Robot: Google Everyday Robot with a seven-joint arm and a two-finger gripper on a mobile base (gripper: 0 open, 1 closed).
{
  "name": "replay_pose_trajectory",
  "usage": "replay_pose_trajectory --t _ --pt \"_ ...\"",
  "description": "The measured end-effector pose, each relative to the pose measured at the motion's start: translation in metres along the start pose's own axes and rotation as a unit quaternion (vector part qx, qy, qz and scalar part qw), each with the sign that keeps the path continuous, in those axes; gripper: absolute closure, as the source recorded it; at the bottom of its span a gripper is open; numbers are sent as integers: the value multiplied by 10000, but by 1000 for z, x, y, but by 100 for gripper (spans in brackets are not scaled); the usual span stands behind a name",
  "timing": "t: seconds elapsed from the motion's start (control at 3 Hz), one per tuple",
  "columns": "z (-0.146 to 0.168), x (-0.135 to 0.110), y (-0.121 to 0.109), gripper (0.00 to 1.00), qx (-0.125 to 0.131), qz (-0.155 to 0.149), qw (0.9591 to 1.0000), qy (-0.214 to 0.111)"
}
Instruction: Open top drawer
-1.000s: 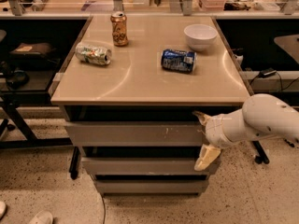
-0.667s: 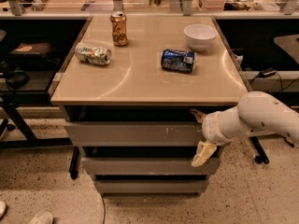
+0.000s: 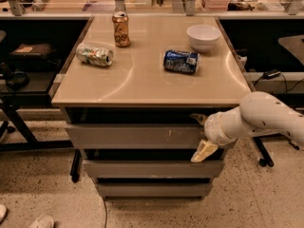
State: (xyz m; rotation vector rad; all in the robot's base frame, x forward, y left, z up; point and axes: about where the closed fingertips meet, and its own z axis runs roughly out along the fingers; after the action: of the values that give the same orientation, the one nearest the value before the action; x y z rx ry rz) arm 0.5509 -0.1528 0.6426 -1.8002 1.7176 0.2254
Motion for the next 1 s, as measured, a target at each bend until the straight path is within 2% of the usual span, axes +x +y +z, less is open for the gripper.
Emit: replay_pose_trajectory --t 0.33,0.67,1.0 --pt "0 0 0 41 0 0 10000 0" --pt "-7 -11 2 64 -74 -148 9998 -116" --pt "-40 -14 33 89 -206 -87 9995 -231"
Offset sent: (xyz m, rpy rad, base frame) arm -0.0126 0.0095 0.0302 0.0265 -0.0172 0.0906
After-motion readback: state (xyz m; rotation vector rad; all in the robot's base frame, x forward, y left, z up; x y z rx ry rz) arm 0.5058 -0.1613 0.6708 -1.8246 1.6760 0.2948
